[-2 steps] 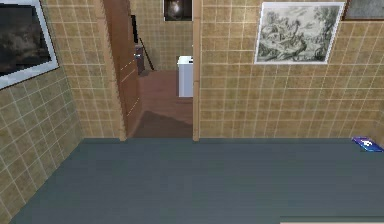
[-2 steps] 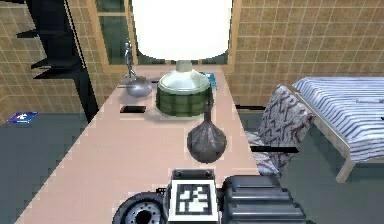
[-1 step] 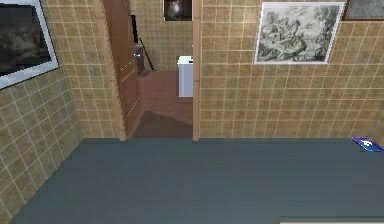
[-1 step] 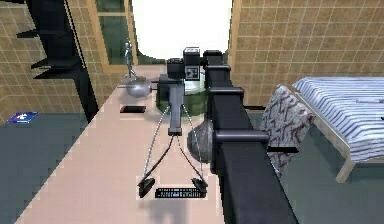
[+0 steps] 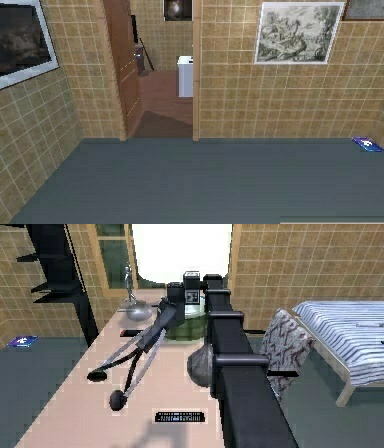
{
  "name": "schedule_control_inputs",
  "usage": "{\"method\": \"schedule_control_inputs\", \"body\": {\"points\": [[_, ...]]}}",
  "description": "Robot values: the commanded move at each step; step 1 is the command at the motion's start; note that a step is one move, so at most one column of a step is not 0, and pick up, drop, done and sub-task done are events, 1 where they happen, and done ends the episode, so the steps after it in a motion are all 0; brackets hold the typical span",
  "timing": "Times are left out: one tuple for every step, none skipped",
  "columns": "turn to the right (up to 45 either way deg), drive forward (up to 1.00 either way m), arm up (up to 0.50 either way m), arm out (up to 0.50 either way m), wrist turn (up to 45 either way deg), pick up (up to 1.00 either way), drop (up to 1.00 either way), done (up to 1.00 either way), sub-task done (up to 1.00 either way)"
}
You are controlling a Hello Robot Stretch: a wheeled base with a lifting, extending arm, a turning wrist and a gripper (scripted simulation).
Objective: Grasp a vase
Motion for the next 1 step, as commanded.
{"method": "schedule_control_inputs", "body": {"points": [[0.0, 0.0, 0.0, 0.0, 45.0, 0.0, 0.0, 0.0, 0.0]]}}
